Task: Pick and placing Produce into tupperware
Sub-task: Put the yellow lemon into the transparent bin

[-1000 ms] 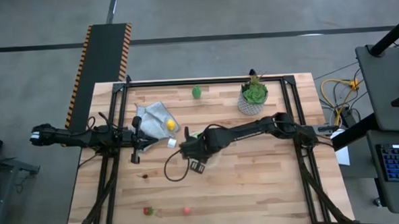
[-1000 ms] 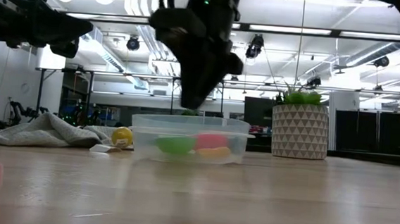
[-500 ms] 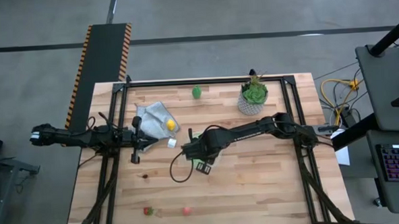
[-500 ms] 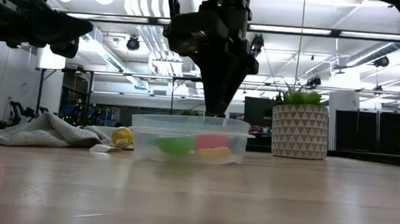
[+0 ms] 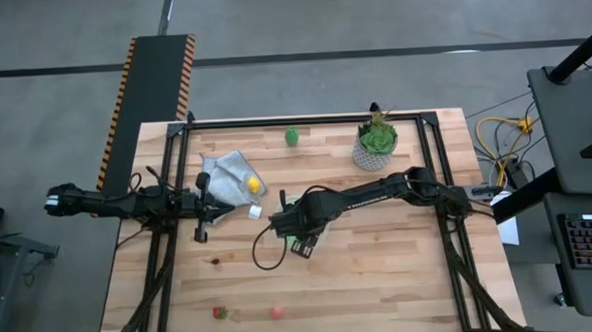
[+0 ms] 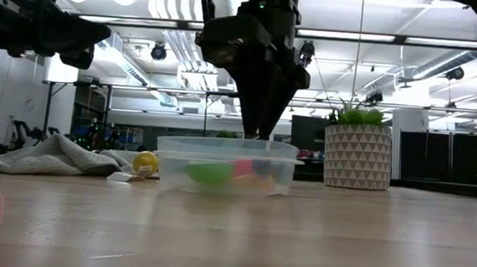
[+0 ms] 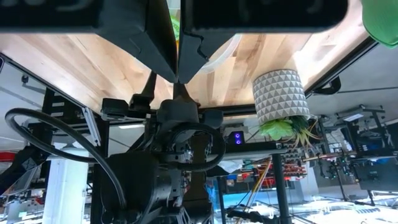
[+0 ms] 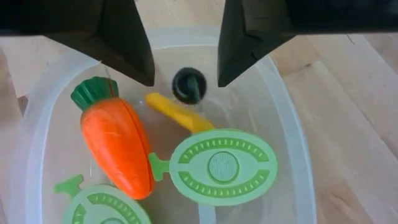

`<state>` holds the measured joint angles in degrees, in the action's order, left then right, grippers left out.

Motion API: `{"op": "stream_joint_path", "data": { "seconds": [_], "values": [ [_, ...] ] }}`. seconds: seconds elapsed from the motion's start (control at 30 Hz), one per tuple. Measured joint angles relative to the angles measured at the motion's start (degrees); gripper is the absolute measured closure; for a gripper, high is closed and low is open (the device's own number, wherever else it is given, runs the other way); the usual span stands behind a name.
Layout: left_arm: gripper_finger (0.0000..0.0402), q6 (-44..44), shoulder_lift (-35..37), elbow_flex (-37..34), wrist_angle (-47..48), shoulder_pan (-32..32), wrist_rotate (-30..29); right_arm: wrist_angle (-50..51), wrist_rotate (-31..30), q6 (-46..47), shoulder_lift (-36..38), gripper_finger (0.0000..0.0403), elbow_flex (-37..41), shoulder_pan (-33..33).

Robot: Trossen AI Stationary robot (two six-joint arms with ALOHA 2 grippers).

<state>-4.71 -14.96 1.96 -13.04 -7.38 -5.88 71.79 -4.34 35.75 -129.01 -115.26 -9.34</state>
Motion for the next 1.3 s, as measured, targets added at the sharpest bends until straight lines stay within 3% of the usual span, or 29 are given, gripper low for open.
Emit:
{"op": "stream_joint_path", "data": {
  "seconds": [0.13,0.27,0.37,0.57,0.73,0.97,1.13,1.3],
  "values": [
    [0.0402,0.00,0.00,0.00,0.00,0.02,0.10,-0.08,-1.42,0.22,0.00,0.0219,-0.09,0.00],
    [0.0402,0.00,-0.02,0.00,0.00,0.01,0.26,-2.26,-12.28,-4.67,0.37,0.0218,-0.89,-1.07],
    [0.0402,0.00,-0.02,0.00,0.00,0.00,0.25,-8.63,-18.29,-8.91,2.15,0.0223,-0.90,-1.38],
    [0.0402,1.47,-0.01,0.00,0.01,0.02,1.05,-20.50,-21.62,-20.38,7.66,0.0226,-0.40,0.04],
    [0.0402,2.84,-0.07,0.00,0.05,0.02,1.10,-27.79,-18.68,-30.22,15.80,0.0220,0.51,0.09],
    [0.0402,2.82,-0.02,0.00,-0.04,0.02,0.93,-37.61,-0.30,-42.63,31.73,0.0218,8.54,-2.34],
    [0.0402,2.84,0.00,0.00,-0.04,0.01,0.92,-39.63,-0.78,-44.79,43.69,0.0223,20.93,-3.85],
    [0.0402,2.82,-0.03,0.00,-0.03,0.00,0.86,-47.71,-1.77,-44.81,55.91,0.0232,38.69,-3.85]
  ]
}}
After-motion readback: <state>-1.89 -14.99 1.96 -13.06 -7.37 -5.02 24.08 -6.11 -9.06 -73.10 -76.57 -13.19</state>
